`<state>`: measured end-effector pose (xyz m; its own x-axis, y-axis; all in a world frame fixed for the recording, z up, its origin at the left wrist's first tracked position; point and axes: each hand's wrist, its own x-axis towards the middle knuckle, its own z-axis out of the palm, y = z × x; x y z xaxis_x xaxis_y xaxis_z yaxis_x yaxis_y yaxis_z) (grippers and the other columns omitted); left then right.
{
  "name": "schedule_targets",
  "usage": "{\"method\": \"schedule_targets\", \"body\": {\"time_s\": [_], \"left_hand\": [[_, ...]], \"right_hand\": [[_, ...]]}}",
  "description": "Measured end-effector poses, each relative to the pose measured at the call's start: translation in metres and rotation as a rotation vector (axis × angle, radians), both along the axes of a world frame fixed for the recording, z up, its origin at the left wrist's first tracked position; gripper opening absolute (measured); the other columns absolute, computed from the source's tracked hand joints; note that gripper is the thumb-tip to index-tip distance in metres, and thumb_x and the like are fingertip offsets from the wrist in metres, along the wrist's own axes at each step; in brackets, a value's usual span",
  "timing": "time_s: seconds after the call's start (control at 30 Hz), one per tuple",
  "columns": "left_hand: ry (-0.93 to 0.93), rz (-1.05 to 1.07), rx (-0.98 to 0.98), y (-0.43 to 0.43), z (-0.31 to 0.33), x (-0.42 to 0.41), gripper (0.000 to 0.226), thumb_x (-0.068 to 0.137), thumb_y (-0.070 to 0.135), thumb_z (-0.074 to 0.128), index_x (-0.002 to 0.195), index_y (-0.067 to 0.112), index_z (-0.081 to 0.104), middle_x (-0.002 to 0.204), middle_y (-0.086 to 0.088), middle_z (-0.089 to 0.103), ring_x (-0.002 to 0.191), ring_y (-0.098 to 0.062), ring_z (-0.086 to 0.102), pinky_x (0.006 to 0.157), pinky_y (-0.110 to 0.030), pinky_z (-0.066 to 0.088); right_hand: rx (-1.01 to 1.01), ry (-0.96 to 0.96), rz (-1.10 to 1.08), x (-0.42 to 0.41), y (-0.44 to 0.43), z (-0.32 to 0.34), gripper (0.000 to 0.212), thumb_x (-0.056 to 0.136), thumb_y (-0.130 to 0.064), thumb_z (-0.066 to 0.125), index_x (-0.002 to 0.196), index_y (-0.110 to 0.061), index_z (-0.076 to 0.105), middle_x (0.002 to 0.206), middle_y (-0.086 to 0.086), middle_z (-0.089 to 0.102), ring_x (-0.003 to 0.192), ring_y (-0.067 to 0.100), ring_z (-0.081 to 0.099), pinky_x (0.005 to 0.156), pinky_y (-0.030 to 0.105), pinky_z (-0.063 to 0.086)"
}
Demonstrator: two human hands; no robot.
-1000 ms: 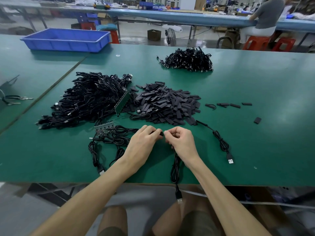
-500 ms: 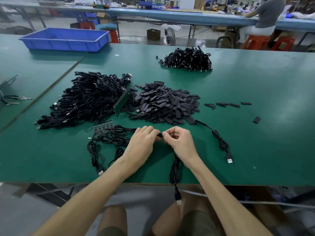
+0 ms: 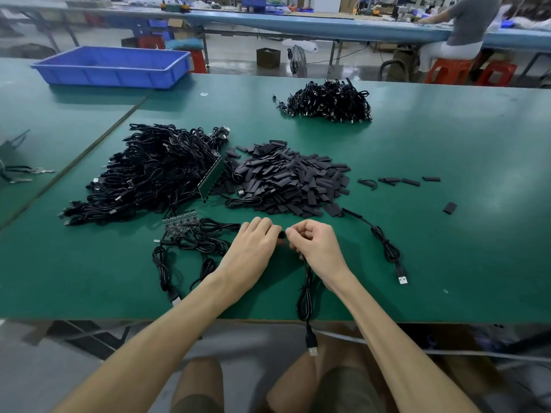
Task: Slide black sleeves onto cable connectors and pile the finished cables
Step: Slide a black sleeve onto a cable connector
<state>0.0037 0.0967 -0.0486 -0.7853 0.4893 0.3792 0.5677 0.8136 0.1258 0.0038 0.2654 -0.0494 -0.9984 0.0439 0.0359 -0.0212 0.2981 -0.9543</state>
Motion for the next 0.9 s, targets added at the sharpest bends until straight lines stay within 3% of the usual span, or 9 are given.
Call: {"method": "schedule_targets", "body": {"time_s": [0.3,0.63,0.77,0.9], "left_hand": [[0.048,-0.01,-0.039,-0.0003,0.0012,0.0005,0.029,0.086,-0.003,0.071,0.114,0.003,0.065,0.101,-0.01,0.064,0.092,-0.031,0.059,0.081,-0.039,0.049],[0.006,-0.031,0.094,-0.0007,-0.0005,-0.0004,0.023,0.089,-0.01,0.059,0.107,0.001,0.067,0.097,-0.011,0.065,0.09,-0.032,0.059,0.081,-0.04,0.045],[0.001,-0.012,0.117,-0.0016,-0.0023,-0.0003,0.023,0.091,-0.007,0.061,0.112,0.001,0.067,0.099,-0.011,0.066,0.092,-0.032,0.06,0.08,-0.04,0.046],[0.016,0.017,0.137,-0.0026,-0.0057,-0.002,0.021,0.1,0.01,0.06,0.121,0.005,0.063,0.105,-0.009,0.063,0.098,-0.03,0.058,0.083,-0.039,0.046]], "right_hand": [[-0.002,0.015,0.011,0.0009,0.0,0.0007,0.013,0.096,-0.019,0.071,0.088,-0.008,0.074,0.067,-0.003,0.071,0.061,0.005,0.062,0.068,0.029,0.052],[-0.049,0.029,0.04,0.0035,-0.0016,-0.0016,0.014,0.096,-0.017,0.073,0.091,-0.004,0.074,0.081,0.008,0.078,0.077,0.025,0.074,0.079,0.041,0.06],[-0.059,0.038,0.056,0.0035,-0.0005,-0.0016,0.014,0.096,-0.018,0.073,0.092,-0.004,0.075,0.081,0.008,0.078,0.08,0.028,0.074,0.078,0.037,0.061],[-0.12,0.029,0.031,0.0049,-0.0013,-0.0011,0.011,0.097,-0.02,0.073,0.094,-0.009,0.074,0.082,0.002,0.079,0.077,0.013,0.074,0.068,0.022,0.056]]}}
